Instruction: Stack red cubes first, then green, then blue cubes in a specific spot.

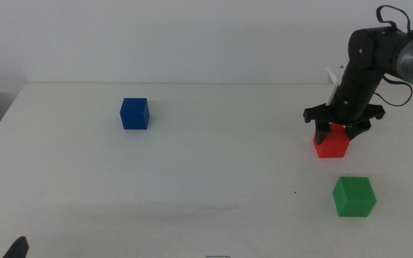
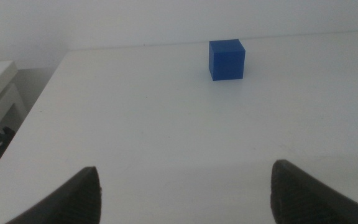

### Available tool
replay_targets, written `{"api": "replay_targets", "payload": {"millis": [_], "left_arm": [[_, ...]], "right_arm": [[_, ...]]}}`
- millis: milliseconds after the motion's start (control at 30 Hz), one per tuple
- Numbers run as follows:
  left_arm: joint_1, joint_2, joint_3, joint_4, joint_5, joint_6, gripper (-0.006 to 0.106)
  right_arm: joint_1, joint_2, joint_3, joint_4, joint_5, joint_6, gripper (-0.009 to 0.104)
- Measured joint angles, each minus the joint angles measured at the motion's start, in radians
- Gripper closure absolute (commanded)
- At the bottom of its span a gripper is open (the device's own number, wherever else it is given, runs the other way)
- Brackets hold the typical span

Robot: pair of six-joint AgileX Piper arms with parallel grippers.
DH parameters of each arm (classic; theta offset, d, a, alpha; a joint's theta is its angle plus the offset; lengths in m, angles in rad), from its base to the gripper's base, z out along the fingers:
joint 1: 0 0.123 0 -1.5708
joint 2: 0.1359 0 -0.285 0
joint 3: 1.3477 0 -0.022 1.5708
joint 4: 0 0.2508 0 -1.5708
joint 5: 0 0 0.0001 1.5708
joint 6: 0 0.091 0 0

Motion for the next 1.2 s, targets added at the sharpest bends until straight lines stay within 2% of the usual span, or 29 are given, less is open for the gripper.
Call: {"api": "replay_targets", "payload": {"millis": [200,533,833,1200], "left_arm": [[0.0,0.0,0.0,0.0,0.0,0.0,0.007],[0.0,0.0,0.0,0.0,0.0,0.0,0.007],[0.0,0.0,0.0,0.0,0.0,0.0,0.007],[0.0,0.0,0.0,0.0,0.0,0.0,0.007]], "right_arm": [[0.041,-0.078,0.0,-0.026,0.046,0.096,0.096],[0.228,-0.15,-0.012,-0.033,0.128,0.254,0.096],[0.427,-0.146,-0.013,-0.052,0.11,0.459,0.096],[0.556,-0.063,-0.014,-0.06,0.05,0.608,0.096]]}}
